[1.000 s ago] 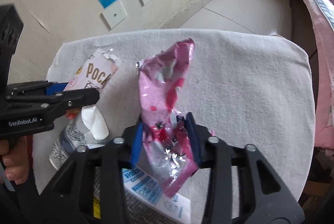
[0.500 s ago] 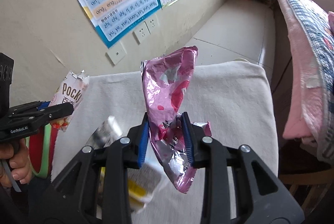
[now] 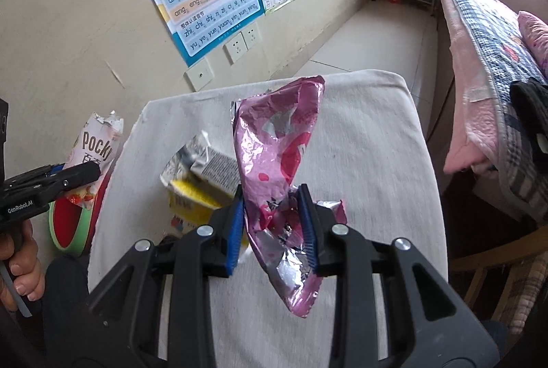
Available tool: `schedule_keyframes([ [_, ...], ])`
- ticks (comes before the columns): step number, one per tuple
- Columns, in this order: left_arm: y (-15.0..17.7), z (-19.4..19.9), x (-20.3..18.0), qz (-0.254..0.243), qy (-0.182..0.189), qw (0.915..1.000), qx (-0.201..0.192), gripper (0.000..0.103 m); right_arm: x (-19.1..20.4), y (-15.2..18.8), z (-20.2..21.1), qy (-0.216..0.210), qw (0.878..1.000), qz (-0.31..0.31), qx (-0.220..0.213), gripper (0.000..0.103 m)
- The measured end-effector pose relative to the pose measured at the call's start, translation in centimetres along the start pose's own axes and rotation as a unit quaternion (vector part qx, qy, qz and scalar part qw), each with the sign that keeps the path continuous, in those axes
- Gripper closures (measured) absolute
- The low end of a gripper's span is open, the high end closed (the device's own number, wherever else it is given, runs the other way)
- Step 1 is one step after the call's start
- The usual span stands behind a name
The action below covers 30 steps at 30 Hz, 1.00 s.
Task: Collect trash
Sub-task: 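Carry both held items to the red bin and open both grippers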
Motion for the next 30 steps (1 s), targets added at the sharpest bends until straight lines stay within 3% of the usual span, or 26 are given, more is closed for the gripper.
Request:
schedule_keyframes([
  [15,5.4,2.5,4.0,0.043,-0.018,0.9989,-0.007,0.068,5.4,3.5,0.5,0.01,0.998,0.056,0.01,0.073],
  [30,7.0,4.0,9.4,0.099,-0.021,0.9946,-0.023,0.068,12.4,4.1,-2.5,-0.038,0.993,0.107,0.033,0.073],
])
Point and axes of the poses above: each gripper's, at about its wrist camera, not at the fingertips, and z roughly against the way its jaws point, x to its left, y to its underside, the point moved 8 cm from there along -z, roughly the way its jaws point, and after that the axes turned 13 degrees about -y, right-handed, at the moved point
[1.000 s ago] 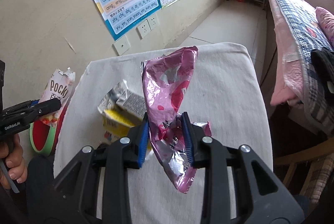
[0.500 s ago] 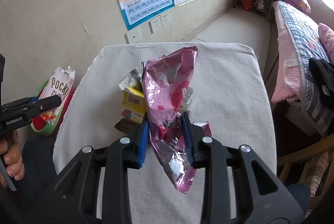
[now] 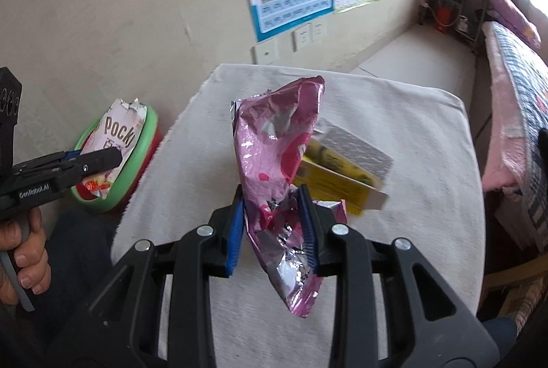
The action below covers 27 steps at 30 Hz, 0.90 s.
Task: Collect trash
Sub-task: 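Carry both held items to the red bin and open both grippers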
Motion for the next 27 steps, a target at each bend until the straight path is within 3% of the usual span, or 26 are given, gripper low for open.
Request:
schedule_keyframes([
  [15,-2.0,4.1,10.2,0.041,-0.057,0.9972,-0.023,0.068,13.3,-7.4,-4.1,-0.103,0.992,0.072,-0.023,0.073],
  [27,-2.4,4.8,18.5,0.108,-0.081,0.9906,-0.023,0.068,20.6,-8.5,-10.8,-0.165,0.983,0.075,0.03,0.073],
])
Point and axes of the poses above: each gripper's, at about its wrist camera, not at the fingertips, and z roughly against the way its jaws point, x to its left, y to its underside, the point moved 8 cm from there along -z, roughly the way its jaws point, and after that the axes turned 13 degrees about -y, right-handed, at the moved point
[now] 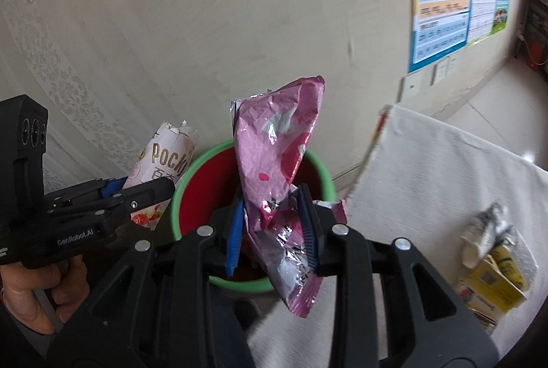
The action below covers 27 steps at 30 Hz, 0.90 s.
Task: Collect trash
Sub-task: 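Carry both held items to the red bin and open both grippers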
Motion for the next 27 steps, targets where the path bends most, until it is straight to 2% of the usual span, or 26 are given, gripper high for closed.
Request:
schedule_keyframes([
  [9,-0.3,-0.1,2.2,0.011,-0.001,0.9999,-0.004,0.067,2.1,0.8,-3.5,-0.016,1.0,-0.004,0.027,0.073],
  [23,1.8,-4.3,3.7,0.036,0.001,0.9989,0.029,0.067,0.8,3.2,-7.9,-0.008,0.997,-0.018,0.069,0.073],
  [26,1.7,-4.7,3.8,0.035,0.0,0.9989,0.03,0.066,1.1,3.4,-8.4,-0.01,0.997,-0.012,0.075,0.072],
  [27,1.6,-4.7,3.9,0.038,0.0,0.9988,0.029,0.062,1.2,3.4,-8.6,-0.009,0.997,-0.008,0.077,0.07],
])
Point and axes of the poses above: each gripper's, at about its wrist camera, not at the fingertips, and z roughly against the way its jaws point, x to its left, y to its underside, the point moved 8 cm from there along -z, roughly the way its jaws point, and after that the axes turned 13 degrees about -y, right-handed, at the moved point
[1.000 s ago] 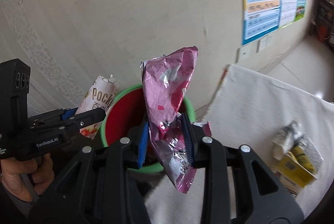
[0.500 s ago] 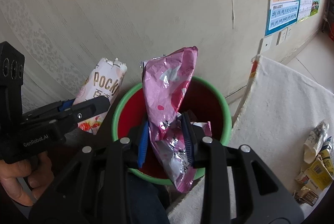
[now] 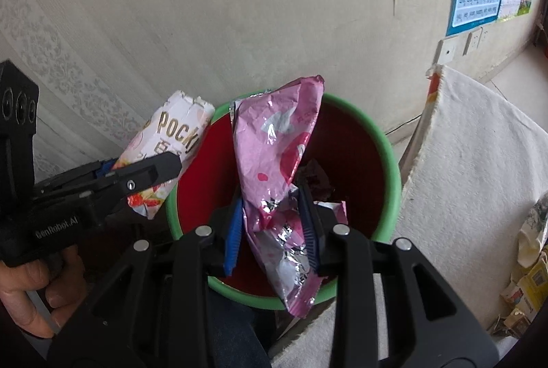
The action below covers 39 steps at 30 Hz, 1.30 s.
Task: Collect trash
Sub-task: 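Carry both held items to the red bin and open both grippers, then move both tools back over the table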
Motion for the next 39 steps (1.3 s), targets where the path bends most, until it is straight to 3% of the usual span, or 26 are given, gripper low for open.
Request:
schedule_keyframes([
  [3,-0.6,0.3,0.8,0.022,-0.005,0.9996,-0.014,0.025,-0.3,0.2,-0.1,0.01,1.0,-0.002,-0.001,0.044],
  [4,-0.8,0.5,1.1,0.03,-0.008,0.9993,-0.021,0.019,-0.6,0.3,0.0,0.009,1.0,-0.008,-0.003,0.04],
  [7,-1.1,0.7,1.6,0.041,-0.018,0.9986,-0.028,0.016,-1.3,0.5,0.3,0.01,1.0,-0.021,-0.005,0.026],
  [13,-1.1,1.8,1.1,0.052,-0.013,0.9978,-0.039,0.014,-2.2,1.2,2.7,0.02,0.999,-0.023,-0.019,0.013],
  [21,0.6,2.6,-3.2,0.007,-0.012,0.9992,-0.036,0.011,-4.1,4.5,6.5,0.04,0.998,-0.04,-0.03,0.008],
  [28,2.5,3.9,-9.2,-0.052,0.005,0.998,-0.035,0.008,-6.4,6.8,12.2,0.059,0.995,-0.056,-0.056,0.005],
  [39,5.7,4.1,-20.0,-0.135,0.054,0.9893,-0.014,0.008,-15.6,11.2,22.6,0.132,0.979,-0.111,-0.106,0.005],
])
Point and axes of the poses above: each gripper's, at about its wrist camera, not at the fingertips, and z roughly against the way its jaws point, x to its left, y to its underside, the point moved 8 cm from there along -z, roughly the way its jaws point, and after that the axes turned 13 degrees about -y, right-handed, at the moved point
